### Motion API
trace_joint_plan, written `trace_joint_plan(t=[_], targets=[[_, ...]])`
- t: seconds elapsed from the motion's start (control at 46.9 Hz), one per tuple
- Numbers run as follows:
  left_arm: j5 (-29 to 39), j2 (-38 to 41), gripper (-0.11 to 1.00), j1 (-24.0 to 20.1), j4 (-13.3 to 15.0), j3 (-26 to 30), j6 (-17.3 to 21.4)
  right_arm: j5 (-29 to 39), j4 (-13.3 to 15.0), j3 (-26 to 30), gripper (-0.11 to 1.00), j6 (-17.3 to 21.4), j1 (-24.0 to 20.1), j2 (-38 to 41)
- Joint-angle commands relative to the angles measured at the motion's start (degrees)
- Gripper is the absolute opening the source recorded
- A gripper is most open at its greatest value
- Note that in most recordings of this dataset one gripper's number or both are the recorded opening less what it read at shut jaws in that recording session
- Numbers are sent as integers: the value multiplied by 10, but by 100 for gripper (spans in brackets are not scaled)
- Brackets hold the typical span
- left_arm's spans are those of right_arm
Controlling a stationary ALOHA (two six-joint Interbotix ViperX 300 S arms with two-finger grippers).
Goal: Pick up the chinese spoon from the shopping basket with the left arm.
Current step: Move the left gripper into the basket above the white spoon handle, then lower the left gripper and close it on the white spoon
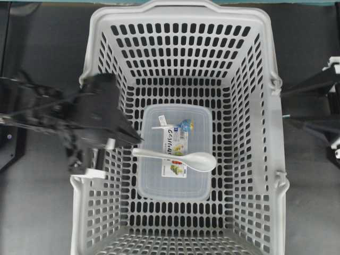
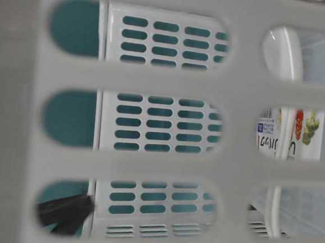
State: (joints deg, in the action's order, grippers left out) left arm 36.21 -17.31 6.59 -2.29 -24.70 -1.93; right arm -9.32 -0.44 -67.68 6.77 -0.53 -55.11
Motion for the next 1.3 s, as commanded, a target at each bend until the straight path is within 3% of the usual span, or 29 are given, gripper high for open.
trace_joint_plan(t=[0.0,0.085,0.192,0.427,0.533,0.789,1.109,1.216,1.28], targets=[[30,27,0,2,-2,45,-3,-4,-1,11,69,-2,-7,2],[45,53,0,4,-2,63,-4,-3,-1,11,75,-3,-11,1],[58,86,4,10,-2,87,-4,-1,-2,11,74,-4,-11,-1],[123,169,71,24,-2,142,-11,2,-1,11,74,-5,-11,-1],[149,214,90,25,-2,168,-11,2,-1,11,74,-9,-11,-1],[163,294,88,25,-3,207,-11,2,-1,11,74,-9,-11,-2],[163,311,86,12,-2,212,-15,2,-1,11,74,-9,-11,-1],[163,316,81,12,-3,211,-18,2,-1,11,74,-8,-11,-2],[161,316,72,12,-2,211,-18,2,-1,11,73,-8,-11,-2]])
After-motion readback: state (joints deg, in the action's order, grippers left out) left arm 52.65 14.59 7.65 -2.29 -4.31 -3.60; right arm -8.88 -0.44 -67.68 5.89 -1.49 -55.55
